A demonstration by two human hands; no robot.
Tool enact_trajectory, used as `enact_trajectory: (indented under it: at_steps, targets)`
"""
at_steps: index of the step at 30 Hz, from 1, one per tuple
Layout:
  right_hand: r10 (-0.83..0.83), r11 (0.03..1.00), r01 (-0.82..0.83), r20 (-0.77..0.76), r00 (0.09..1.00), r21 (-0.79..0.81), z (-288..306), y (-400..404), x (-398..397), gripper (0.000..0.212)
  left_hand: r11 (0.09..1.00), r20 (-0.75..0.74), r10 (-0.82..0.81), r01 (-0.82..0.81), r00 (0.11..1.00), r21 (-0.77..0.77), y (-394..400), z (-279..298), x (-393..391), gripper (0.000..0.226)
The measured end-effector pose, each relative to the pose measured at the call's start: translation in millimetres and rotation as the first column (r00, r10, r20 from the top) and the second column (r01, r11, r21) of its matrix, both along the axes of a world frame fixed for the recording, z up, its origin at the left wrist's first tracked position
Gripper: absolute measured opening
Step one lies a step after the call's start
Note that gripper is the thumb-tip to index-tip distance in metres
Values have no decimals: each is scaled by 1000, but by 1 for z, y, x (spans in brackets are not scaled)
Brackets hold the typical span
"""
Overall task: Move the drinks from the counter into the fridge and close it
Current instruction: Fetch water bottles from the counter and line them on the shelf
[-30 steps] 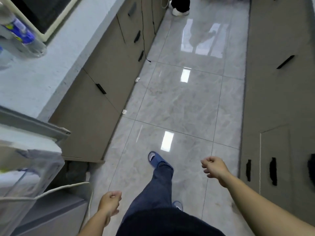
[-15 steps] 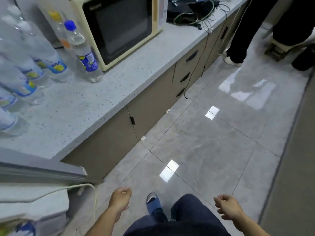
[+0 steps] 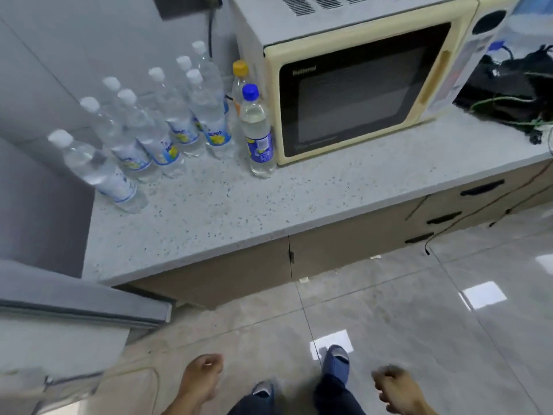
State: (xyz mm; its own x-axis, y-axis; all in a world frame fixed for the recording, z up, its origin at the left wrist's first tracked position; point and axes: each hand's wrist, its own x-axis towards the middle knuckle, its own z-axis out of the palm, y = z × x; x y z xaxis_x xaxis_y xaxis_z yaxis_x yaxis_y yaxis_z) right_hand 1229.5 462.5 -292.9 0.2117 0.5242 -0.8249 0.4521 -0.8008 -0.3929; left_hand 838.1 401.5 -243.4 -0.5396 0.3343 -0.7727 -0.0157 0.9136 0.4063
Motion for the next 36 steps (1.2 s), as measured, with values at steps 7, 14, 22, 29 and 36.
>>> enact_trajectory:
  at_steps: [7,14,22,29,36]
  targets:
    - [350,916,-304,-153,924,261,52,142,-74,17,913,20,386,-385,922,136,23,24,32,9]
    - [621,704,-409,-225,751,580,127,207,-190,5,785,79,437,-423,896,452,92,67,14,9]
    - [746,492,-385,-150,649,781,202,267,-331,7,465,114,584,-446,804,764,183,148,-50,23]
    - [741,356,-270,-95,664,894,259,319,-440,42,275,117,757,-476,642,835,236,190,-119,42]
    - [742,329,-302,-47,668,895,286,368,-510,67,345,-79,822,-384,563,857,281,219,-169,45]
